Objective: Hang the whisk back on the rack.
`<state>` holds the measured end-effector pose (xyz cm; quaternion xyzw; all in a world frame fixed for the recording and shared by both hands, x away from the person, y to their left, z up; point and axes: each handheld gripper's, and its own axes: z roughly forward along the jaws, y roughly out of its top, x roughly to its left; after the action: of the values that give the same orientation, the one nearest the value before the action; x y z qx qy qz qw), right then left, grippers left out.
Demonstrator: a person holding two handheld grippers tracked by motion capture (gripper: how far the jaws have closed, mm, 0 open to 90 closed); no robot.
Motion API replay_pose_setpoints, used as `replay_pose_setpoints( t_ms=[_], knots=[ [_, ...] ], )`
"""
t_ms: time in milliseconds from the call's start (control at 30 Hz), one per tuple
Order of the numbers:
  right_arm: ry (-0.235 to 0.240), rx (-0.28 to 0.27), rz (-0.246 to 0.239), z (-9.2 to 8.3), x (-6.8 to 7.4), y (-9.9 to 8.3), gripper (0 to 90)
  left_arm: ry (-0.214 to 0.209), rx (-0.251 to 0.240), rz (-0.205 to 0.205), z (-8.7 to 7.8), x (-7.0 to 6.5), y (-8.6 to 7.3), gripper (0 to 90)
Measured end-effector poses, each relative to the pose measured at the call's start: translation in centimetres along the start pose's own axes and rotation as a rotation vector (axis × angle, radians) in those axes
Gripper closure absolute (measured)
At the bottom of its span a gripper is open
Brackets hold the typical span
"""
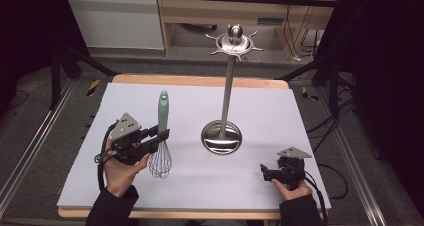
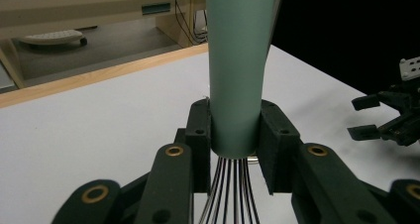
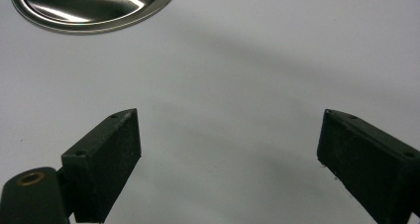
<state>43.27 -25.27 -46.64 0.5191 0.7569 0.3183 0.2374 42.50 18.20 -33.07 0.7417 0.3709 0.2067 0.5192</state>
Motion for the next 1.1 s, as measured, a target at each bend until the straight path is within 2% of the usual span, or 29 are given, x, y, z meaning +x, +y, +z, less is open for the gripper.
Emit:
replay_pose_setpoints(
  t_ms=[1100],
  knots=[
    [0.005,0.000,0.000,0.0,0.0,0.1,10.2,-0.100,-0.045,0.076,3.4,-5.0,4.0,69.1]
  ],
)
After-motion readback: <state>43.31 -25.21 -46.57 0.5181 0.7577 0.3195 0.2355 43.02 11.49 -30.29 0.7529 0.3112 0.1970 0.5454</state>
